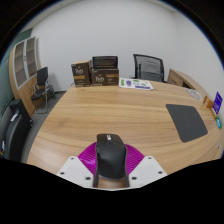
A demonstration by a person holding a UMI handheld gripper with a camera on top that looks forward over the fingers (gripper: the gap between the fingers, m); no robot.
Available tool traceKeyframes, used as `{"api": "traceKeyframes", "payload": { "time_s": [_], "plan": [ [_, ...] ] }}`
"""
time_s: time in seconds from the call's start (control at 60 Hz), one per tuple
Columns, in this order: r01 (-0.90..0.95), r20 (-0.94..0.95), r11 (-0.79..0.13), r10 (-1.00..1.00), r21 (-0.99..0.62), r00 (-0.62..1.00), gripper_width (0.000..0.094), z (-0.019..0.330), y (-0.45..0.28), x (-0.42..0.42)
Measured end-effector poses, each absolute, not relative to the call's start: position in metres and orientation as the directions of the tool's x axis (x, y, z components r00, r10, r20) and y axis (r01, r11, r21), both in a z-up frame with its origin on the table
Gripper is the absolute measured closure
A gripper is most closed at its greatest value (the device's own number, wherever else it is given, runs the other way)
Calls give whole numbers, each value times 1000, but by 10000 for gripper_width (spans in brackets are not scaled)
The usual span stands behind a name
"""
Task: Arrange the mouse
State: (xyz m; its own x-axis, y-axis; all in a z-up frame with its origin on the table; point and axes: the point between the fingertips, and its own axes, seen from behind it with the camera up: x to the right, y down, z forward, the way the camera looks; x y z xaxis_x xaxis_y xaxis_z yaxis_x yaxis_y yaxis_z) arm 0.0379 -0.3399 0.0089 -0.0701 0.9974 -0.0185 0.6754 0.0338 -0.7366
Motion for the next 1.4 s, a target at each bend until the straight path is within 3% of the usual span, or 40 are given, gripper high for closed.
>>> {"api": "traceKeyframes", "payload": {
  "time_s": [0.233,0.417,0.533,0.633,0.767,0.917,1.1,1.283,1.367,1.4],
  "plan": [
    [618,-43,0,998,-786,-55,590,94,-305,14],
    [530,-30,-41,999,-847,29,588,171,-207,-35],
    [499,-3,-57,994,-865,109,590,188,-129,-65],
    [497,8,-84,984,-864,179,590,173,-67,-82],
    [531,18,-106,975,-840,222,589,124,-12,-98],
    [578,17,-124,972,-806,233,589,63,14,-105],
    [616,39,-114,973,-779,229,580,15,23,-99],
    [628,57,-119,966,-769,253,507,-8,28,-92],
    [618,58,-120,964,-777,260,405,-7,29,-91],
    [616,60,-119,963,-779,262,314,-5,29,-91]
  ]
}}
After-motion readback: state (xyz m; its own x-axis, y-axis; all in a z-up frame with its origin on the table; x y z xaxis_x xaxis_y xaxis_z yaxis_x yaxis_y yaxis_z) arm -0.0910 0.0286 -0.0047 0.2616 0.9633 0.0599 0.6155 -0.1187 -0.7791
